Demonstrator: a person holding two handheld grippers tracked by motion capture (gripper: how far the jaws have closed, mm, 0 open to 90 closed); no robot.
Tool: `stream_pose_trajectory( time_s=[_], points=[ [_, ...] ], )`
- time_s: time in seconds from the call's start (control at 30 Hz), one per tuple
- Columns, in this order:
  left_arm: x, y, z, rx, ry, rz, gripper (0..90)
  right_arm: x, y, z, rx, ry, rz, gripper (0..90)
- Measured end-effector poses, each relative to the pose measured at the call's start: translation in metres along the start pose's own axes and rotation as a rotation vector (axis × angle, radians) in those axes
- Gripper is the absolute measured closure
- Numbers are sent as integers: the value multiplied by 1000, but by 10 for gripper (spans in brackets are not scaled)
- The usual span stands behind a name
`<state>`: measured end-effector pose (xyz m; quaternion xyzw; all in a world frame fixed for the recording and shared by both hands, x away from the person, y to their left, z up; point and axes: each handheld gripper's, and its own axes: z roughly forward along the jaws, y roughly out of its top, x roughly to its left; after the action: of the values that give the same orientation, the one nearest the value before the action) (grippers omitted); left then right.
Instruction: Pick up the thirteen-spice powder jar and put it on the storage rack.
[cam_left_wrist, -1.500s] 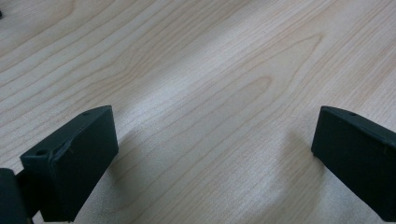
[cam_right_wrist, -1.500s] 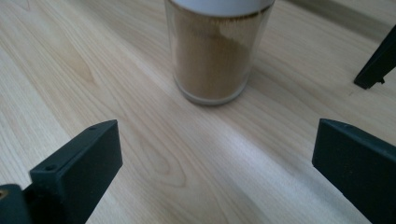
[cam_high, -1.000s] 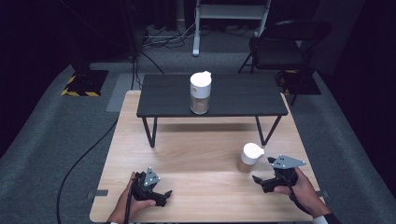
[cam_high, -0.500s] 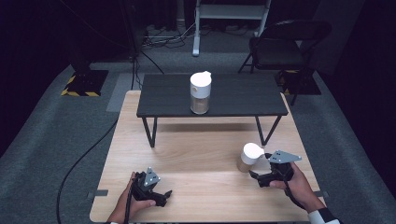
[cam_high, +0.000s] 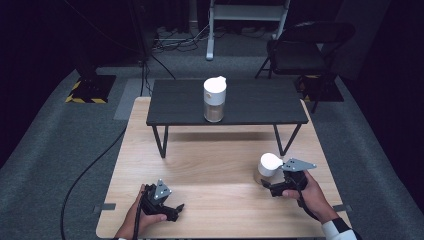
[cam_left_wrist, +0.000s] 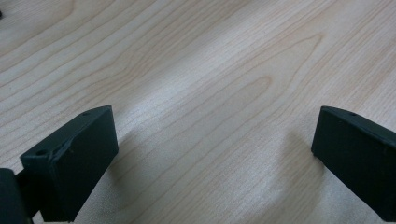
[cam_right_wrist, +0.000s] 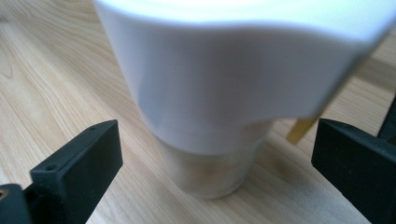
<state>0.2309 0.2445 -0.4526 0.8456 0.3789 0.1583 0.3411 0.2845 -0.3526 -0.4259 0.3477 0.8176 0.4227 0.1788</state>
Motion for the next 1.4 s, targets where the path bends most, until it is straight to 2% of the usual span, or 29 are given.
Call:
stream_pose_trajectory(
  time_s=[0.3, 0.5, 0.57, 0.7, 0.93, 1.07, 1.23, 1.4],
  points=[
    [0, 0, 0, 0, 0, 0, 3, -1, -1, 8, -41, 13, 17, 56],
    [0, 0, 0, 0, 0, 0, 3, -2, -8, 12, -86, 15, 51, 155],
    [0, 0, 0, 0, 0, 0, 3, -2, -10, 13, -90, 16, 48, 201],
    [0, 0, 0, 0, 0, 0, 3, -6, -14, 14, -113, 39, 58, 268],
    [0, 0, 0, 0, 0, 0, 3, -4, -18, 14, -135, 33, 39, 281],
    [0, 0, 0, 0, 0, 0, 3, -4, -20, 14, -142, 31, 48, 284],
    [0, 0, 0, 0, 0, 0, 3, -1, -19, 13, -148, 21, 35, 288],
    [0, 0, 0, 0, 0, 0, 3, 3, -19, 8, -172, 12, 36, 291]
  ],
)
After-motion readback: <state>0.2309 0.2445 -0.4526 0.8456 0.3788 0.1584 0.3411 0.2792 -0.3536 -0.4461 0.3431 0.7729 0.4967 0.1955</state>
